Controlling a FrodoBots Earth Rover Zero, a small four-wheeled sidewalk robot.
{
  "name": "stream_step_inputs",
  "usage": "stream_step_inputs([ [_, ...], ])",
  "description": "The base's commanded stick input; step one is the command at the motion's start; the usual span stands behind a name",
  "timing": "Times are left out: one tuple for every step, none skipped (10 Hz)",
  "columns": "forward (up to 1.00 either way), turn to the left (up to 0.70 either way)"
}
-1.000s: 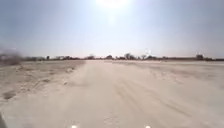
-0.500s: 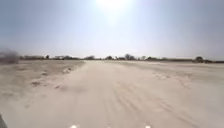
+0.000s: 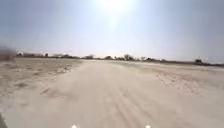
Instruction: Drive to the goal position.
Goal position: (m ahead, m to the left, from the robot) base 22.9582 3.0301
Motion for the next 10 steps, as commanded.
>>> stream_step_inputs([
  [0.70,0.00],
  [0.70,0.00],
  [0.70,0.00],
  [0.70,0.00],
  [0.70,0.00],
  [0.70,0.00],
  [0.70,0.00],
  [0.70,0.00],
  [0.70,0.00],
  [0.70,0.17],
])
